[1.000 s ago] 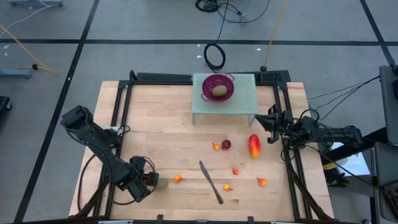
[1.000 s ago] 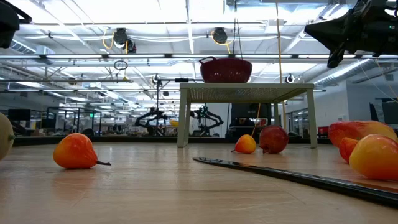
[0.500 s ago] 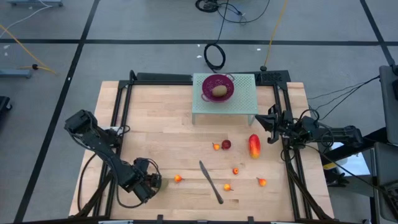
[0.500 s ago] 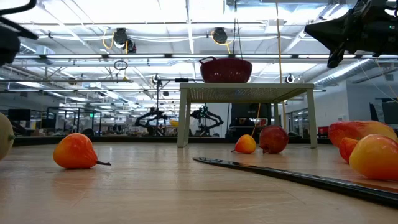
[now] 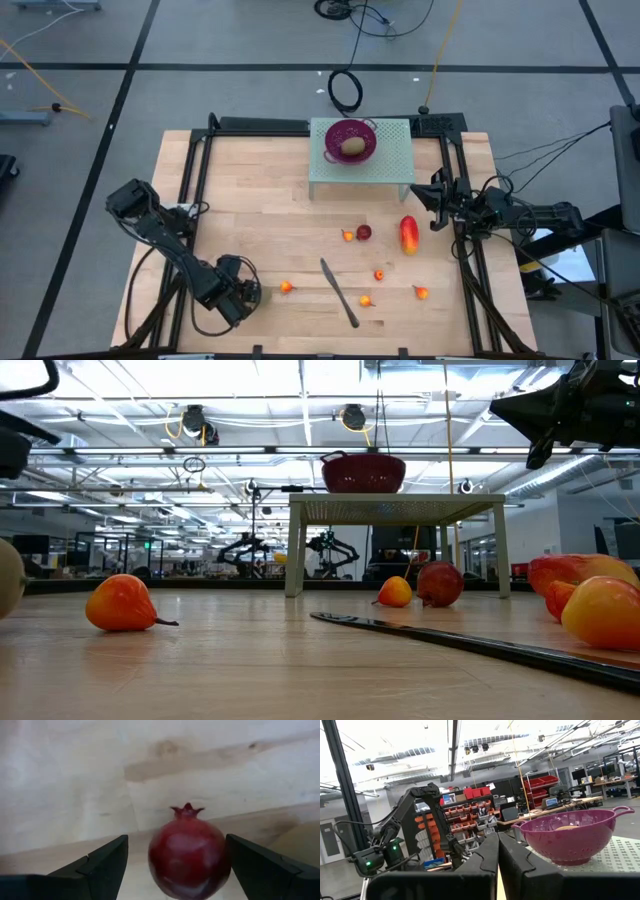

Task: Pick & Place Fruit
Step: Put the red pomegranate into the violet strainer bowl on the shelf

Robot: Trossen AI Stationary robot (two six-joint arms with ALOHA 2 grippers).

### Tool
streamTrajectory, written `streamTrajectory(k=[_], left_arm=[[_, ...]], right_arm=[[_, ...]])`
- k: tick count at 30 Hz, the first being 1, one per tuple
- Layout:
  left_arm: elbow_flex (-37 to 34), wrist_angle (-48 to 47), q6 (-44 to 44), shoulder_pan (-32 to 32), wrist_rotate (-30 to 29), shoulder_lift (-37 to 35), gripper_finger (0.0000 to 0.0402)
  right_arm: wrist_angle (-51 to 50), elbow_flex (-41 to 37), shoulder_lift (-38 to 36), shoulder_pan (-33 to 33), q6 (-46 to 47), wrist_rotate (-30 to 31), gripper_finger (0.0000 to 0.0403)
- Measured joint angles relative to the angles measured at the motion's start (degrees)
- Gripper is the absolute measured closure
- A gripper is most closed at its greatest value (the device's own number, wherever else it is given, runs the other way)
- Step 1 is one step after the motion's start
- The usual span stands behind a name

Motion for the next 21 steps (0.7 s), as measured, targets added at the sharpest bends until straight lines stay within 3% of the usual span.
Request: streamTrajectory(k=[5, 21], left_arm=[[-1.1, 4.1, 0.0, 0.4, 0.9, 0.0, 0.008], [-1.1, 3.9, 0.1, 0.8, 0.9, 0.0, 0.0107]], right_arm=[[0.0, 0.0, 0.0, 0.0, 0.0, 0.0, 0.0403], [0.0, 0.0, 0.0, 0.0, 0.0, 0.0, 0.0403]])
